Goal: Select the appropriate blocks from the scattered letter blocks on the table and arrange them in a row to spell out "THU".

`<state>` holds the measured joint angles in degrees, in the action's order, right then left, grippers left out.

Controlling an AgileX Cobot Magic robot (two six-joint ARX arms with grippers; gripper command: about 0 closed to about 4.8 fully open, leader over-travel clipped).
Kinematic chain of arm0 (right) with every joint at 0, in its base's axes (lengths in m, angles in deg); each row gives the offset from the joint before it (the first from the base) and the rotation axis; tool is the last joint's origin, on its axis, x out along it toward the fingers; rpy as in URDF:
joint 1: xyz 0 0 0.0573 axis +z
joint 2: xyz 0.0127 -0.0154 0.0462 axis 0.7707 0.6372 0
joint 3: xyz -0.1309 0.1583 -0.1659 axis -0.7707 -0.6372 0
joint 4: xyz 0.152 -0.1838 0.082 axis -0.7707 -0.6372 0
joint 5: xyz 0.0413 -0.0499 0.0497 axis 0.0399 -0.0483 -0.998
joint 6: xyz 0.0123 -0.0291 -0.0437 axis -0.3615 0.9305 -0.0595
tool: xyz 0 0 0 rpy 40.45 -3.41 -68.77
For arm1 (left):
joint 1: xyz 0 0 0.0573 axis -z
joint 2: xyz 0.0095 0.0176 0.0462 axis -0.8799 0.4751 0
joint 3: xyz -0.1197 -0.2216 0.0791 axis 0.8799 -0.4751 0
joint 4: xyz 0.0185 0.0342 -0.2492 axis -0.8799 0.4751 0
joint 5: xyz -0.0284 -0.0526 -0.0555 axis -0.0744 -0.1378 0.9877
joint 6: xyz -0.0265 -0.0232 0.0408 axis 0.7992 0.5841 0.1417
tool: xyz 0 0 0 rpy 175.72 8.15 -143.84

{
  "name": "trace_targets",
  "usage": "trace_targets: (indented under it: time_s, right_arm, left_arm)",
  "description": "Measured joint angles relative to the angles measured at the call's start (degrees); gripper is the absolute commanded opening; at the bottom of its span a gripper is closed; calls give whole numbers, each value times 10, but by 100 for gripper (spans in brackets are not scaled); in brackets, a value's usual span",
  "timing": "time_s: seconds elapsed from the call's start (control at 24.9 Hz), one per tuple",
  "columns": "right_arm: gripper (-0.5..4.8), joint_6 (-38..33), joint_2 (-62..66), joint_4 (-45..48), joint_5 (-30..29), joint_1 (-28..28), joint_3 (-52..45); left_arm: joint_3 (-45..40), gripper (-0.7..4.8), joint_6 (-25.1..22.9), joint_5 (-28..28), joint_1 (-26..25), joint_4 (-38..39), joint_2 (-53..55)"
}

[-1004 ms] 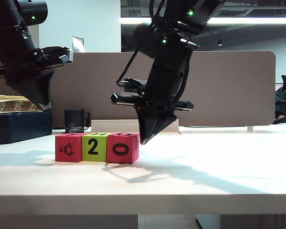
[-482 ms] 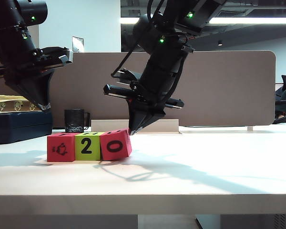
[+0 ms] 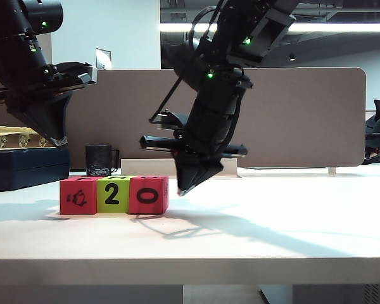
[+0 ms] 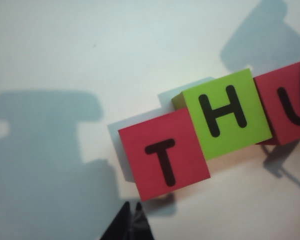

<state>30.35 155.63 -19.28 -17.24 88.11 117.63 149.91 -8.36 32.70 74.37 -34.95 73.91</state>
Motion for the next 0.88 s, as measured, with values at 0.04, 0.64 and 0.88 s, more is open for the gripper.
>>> trace_targets:
  time_s: [0.04, 0.64, 0.88]
  right_arm:
    - [-2, 12, -7, -11, 17, 0, 0]
    - [-2, 48, -238, -205, 4, 43, 1]
    - [-2, 48, -271, -266, 7, 101, -1]
  left_arm:
    - [0, -6, 0, 0, 0, 0, 0]
    - [4, -6, 20, 65, 0, 93, -178]
    - [-60, -6, 31, 65, 0, 124, -295]
